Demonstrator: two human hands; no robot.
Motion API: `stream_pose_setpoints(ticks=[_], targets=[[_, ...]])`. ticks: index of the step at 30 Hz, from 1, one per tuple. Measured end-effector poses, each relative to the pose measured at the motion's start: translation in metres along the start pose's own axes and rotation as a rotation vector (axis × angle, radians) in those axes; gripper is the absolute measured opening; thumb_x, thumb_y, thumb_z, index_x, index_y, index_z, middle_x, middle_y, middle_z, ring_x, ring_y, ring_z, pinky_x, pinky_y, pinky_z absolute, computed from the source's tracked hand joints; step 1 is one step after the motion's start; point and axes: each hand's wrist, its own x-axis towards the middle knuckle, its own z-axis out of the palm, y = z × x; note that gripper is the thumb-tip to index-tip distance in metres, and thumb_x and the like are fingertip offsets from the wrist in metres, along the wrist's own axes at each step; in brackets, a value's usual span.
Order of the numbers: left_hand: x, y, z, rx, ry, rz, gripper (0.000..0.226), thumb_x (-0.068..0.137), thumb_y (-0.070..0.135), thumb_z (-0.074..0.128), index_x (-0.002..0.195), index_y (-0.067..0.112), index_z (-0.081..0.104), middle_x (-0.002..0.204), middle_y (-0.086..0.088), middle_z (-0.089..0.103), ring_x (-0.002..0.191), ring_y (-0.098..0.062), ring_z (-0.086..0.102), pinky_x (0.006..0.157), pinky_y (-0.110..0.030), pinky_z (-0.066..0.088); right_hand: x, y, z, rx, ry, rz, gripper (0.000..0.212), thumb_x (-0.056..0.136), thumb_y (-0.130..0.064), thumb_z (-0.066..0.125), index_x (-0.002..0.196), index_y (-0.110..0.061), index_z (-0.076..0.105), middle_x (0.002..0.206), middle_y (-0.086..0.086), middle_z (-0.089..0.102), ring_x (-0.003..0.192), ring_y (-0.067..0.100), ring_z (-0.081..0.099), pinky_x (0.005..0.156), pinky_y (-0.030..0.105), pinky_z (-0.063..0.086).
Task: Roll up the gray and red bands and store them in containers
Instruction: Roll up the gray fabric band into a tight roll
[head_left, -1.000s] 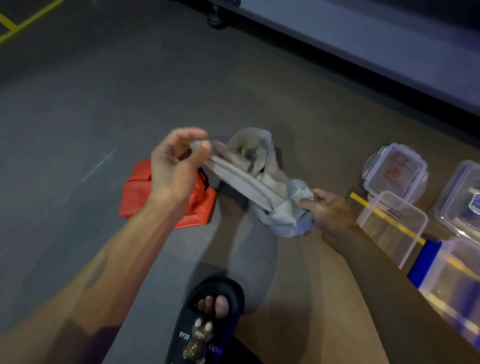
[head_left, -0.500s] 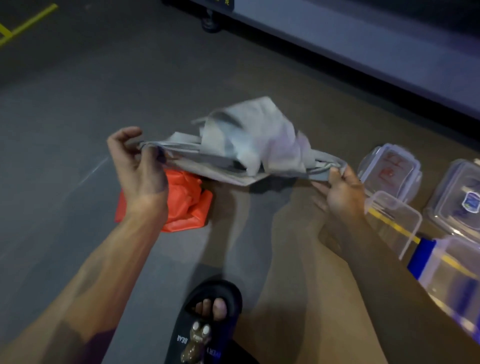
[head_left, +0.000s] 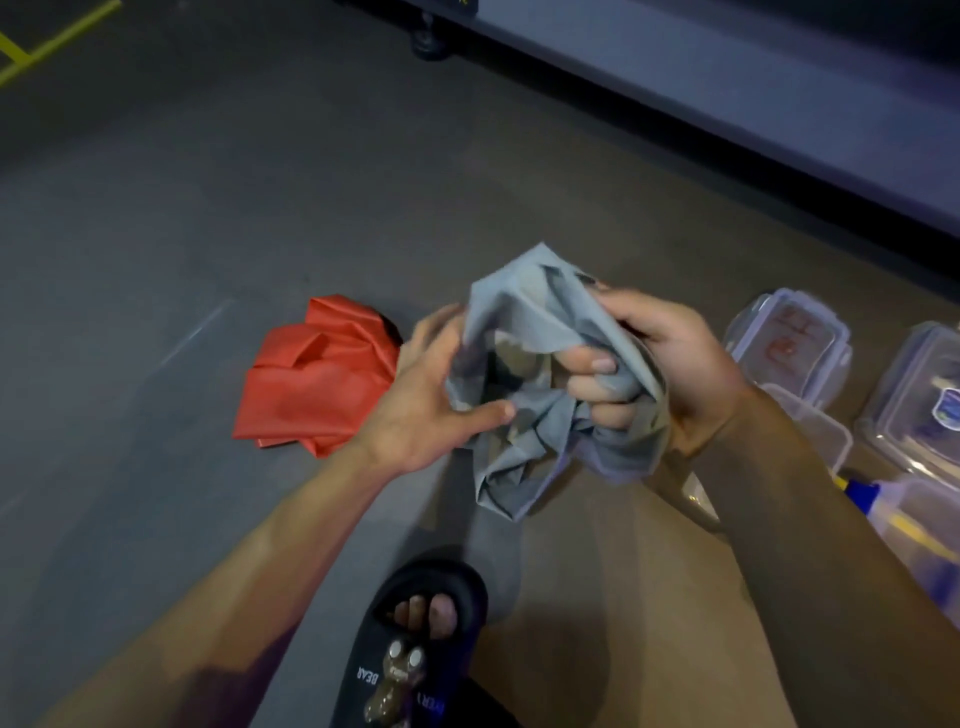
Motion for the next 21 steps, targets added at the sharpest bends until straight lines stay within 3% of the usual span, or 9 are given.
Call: stream_pose_setpoints(ticks=[2,5,7,8,11,14,16,18,21], targets=[[0.003,0.003,-0.001,-0.046,0.026,0.048,0.049,0.081,0.044,0.073,0.125,0.024,0.063,0.133,-0.002,0.057,0.125,-0.015,0.054,0.105,-0.042,0.047,-0.003,0.0,0.0,-0.002,0.004,-0.021,0.019,0.092,-0.03,0.047,0.088,-0.022,0.063,0.061,0.002,0.038,0.048,0.011,0.014,0.041,0.022,0.009],[0.006,0.018,-0.015,-0.317,0.424,-0.032,0.009,0.083,0.018,0.061,0.092,0.017,0.057,0.086,0.002,0.061,0.076,-0.005,0.055,0.071,-0.029,0.047,0.007,0.008,-0.019,-0.084,0.325,-0.23,0.014,0.095,-0.025,0.053,0.101,-0.016,0.063,0.062,0.005,0.051,0.044,0.01,0.041,0.041,0.02,0.029],[0.009,0.032,-0.032,-0.498,0.602,-0.051,0.016,0.086,0.006,0.055,0.091,0.021,0.052,0.079,0.001,0.056,0.065,-0.007,0.051,0.06,-0.028,0.044,0.019,0.023,-0.039,-0.336,0.635,-0.3,0.024,0.093,-0.025,0.07,0.116,-0.017,0.067,0.077,0.002,0.066,0.061,0.008,0.063,0.058,0.017,0.049],[0.01,0.038,-0.04,-0.551,0.617,-0.044,0.02,0.087,0.001,0.053,0.094,0.02,0.052,0.077,0.001,0.055,0.06,-0.009,0.051,0.055,-0.028,0.044,0.023,0.034,-0.048,-0.448,0.69,-0.25,0.04,0.089,-0.027,0.077,0.126,-0.018,0.063,0.087,0.002,0.068,0.072,0.007,0.067,0.069,0.017,0.054],[0.007,0.061,-0.055,-0.723,0.454,0.025,0.026,0.082,0.009,0.052,0.105,0.018,0.06,0.071,-0.004,0.052,0.055,-0.02,0.043,0.047,-0.032,0.036,0.027,0.07,-0.074,-0.882,0.647,-0.034,0.098,0.062,-0.059,0.091,0.146,-0.032,0.048,0.138,0.003,0.056,0.128,0.02,0.055,0.111,0.036,0.045],[-0.005,0.075,-0.057,-1.159,0.06,-0.059,0.055,0.072,0.037,0.074,0.124,0.021,0.066,0.072,-0.001,0.054,0.061,-0.015,0.047,0.051,-0.026,0.043,0.025,0.102,-0.081,-1.314,0.599,0.066,0.116,0.061,-0.06,0.091,0.157,-0.028,0.033,0.159,-0.004,0.035,0.15,0.023,0.025,0.122,0.038,0.025],[-0.012,0.077,-0.056,-1.194,-0.111,0.033,0.088,0.069,0.05,0.081,0.144,0.014,0.053,0.079,-0.013,0.05,0.072,-0.021,0.049,0.065,-0.031,0.051,0.025,0.122,-0.076,-1.425,0.681,0.069,0.109,0.065,-0.055,0.089,0.156,-0.03,0.034,0.151,-0.006,0.04,0.144,0.025,0.026,0.119,0.048,0.027],[-0.016,0.073,-0.054,-1.187,-0.166,0.098,0.094,0.072,0.054,0.078,0.147,0.006,0.047,0.08,-0.018,0.043,0.074,-0.025,0.044,0.067,-0.034,0.05,0.026,0.136,-0.077,-1.499,0.752,0.124,0.091,0.072,-0.047,0.086,0.15,-0.033,0.041,0.141,-0.005,0.044,0.138,0.026,0.031,0.112,0.053,0.035],[-0.023,0.067,-0.053,-1.095,-0.183,-0.096,0.097,0.065,0.067,0.077,0.136,0.004,0.057,0.068,-0.009,0.05,0.057,-0.016,0.046,0.052,-0.025,0.04,0.019,0.136,-0.092,-1.301,0.845,0.1,0.051,0.078,-0.032,0.079,0.127,-0.026,0.067,0.121,0.004,0.07,0.12,0.03,0.063,0.091,0.035,0.052]])
